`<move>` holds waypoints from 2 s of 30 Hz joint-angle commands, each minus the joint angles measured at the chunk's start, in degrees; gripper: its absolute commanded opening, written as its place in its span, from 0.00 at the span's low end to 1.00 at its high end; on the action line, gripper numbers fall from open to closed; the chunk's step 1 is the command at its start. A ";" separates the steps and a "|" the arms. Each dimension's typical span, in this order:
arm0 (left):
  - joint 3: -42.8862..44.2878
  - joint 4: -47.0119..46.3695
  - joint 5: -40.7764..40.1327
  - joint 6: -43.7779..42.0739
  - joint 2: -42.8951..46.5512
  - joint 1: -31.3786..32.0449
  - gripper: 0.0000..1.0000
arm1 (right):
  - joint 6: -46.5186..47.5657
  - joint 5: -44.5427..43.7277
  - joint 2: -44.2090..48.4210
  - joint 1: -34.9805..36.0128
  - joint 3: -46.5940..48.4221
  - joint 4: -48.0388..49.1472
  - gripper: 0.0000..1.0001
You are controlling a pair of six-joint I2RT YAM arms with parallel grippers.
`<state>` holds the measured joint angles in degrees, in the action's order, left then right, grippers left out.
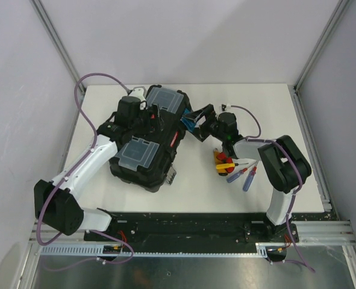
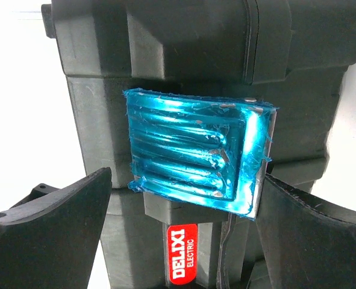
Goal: Pack the tool kit
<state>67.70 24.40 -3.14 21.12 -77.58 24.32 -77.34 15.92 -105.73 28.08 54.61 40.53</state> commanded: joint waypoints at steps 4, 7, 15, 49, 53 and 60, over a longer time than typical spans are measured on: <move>-3.37 0.47 -0.61 3.01 -0.73 0.91 0.91 | 1.52 1.35 4.39 0.68 1.48 -1.01 0.99; -4.31 0.55 -0.72 3.00 -0.70 0.99 0.91 | 2.51 1.41 4.64 0.96 2.52 -2.74 0.99; -5.78 0.56 -1.00 2.70 -1.39 1.09 0.91 | 10.74 -0.20 4.26 2.21 12.57 -18.62 0.99; -7.49 0.49 -2.31 1.31 -3.52 1.26 0.91 | -3.44 4.15 -3.64 -0.21 6.10 23.79 0.48; -7.66 0.54 -2.44 1.41 -3.66 1.27 0.91 | -6.80 3.35 -4.68 -1.24 2.89 30.17 0.48; -7.81 0.51 -2.53 2.27 -3.97 1.30 0.91 | -6.55 -0.06 -1.42 -2.50 -4.23 30.20 0.66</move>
<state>63.55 15.79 -7.86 21.02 -77.76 24.99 -80.44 17.30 -112.20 26.55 52.77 58.59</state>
